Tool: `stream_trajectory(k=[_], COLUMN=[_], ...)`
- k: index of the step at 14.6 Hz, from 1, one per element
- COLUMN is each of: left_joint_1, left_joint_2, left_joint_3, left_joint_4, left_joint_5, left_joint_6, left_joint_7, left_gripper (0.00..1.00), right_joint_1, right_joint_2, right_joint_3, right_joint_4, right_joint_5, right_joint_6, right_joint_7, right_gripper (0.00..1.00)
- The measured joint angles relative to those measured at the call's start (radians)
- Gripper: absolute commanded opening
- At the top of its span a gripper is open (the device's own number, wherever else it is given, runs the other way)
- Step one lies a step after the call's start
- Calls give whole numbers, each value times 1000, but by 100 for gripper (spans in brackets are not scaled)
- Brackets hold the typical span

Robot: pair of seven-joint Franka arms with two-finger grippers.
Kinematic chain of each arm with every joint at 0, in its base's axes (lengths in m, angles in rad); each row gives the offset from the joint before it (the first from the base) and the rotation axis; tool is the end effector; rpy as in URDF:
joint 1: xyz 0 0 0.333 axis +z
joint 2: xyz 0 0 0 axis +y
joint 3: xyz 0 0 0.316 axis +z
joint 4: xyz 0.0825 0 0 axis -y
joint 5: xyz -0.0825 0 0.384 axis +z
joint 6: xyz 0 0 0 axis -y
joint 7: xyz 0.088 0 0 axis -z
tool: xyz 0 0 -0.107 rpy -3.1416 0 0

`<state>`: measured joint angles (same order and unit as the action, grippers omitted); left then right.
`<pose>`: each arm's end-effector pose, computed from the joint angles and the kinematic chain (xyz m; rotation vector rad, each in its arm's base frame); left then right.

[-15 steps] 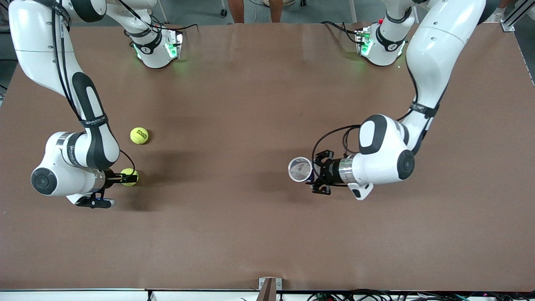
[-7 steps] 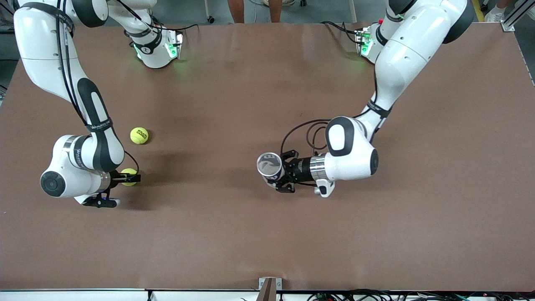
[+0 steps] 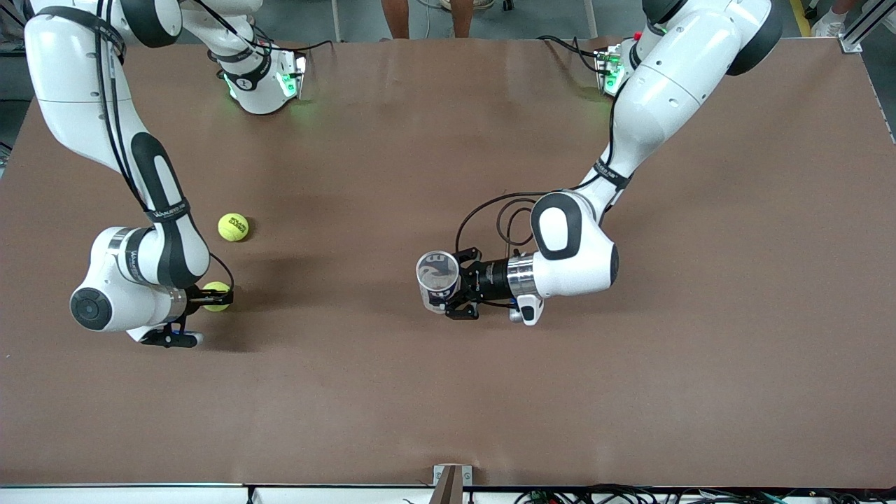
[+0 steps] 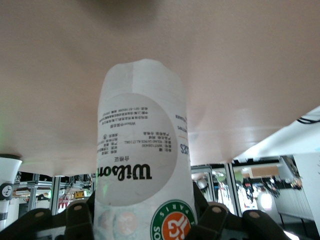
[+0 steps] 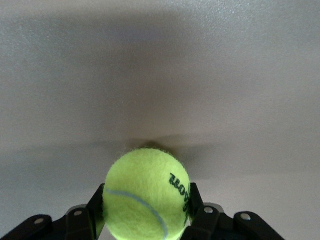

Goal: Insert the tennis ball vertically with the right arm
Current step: 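Lift the tube upright with the left gripper while the right gripper grasps a ball, then carry the tennis ball with the right gripper over the tube opening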

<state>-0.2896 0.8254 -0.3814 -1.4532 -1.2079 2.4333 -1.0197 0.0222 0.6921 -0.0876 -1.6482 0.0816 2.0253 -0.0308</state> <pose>0.6156 -0.4158 0.2409 1.6384 1.4386 -0.8939 0.6485 -0.0328 0.1880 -3.0787 0.1089 0.4825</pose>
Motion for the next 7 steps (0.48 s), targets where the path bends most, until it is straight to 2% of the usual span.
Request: stream_trajectory(k=[3,7], left_joint_1=[0,-2], left_joint_2=[25,37], left_joint_3=[4,13], left_joint_4=[0,0], left_joint_5=[-22,-22], left_joint_6=[1,18], left_joint_7=[38,44], left_gripper=[66,66], right_joint_1=[5,63], right_joint_2=[-2,-55], right_joint_3=[3,8], right_joint_4=[9,68], right_joint_5=[0,3], right_joint_6=[-13,-158], right_joint_7=[0,70], right_gripper=[49,49])
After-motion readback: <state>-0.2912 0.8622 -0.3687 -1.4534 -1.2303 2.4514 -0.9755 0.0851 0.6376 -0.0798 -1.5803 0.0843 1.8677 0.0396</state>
